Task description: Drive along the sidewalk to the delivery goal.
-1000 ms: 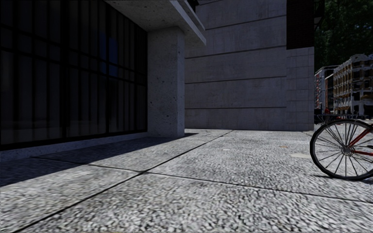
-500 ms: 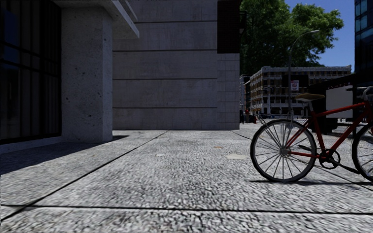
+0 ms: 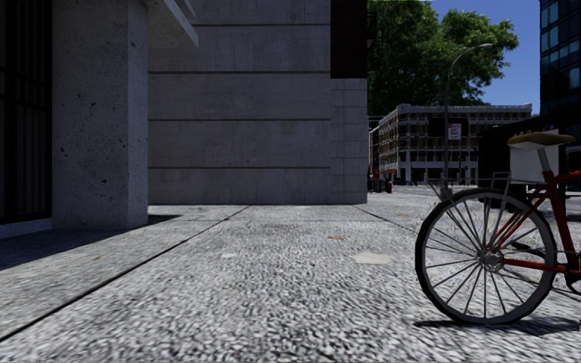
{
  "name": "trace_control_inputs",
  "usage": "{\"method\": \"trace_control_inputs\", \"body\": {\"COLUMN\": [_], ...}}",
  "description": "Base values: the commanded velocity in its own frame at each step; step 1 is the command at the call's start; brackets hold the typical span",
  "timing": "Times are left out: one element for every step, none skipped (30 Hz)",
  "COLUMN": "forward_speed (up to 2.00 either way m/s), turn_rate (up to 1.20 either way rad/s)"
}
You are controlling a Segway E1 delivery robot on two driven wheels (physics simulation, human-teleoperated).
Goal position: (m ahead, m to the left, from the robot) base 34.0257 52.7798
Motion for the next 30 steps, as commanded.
{"method": "trace_control_inputs", "body": {"forward_speed": [2.0,2.0,2.0,2.0,2.0,2.0,2.0,2.0,2.0,2.0,2.0,2.0,2.0,2.0,2.0,2.0,2.0,2.0,2.0,2.0,2.0,2.0,2.0,2.0,2.0,2.0,2.0,2.0,2.0,2.0], "turn_rate": [0.0,0.0,0.0,0.0,0.0,0.0,0.0,0.0,0.0,0.0,0.16,0.16,0.24,0.3,0.34,0.38,0.38,0.39,0.39,0.39,0.39,0.39,0.39,0.39,0.39,0.39,0.32,0.32,0.0,0.0]}}
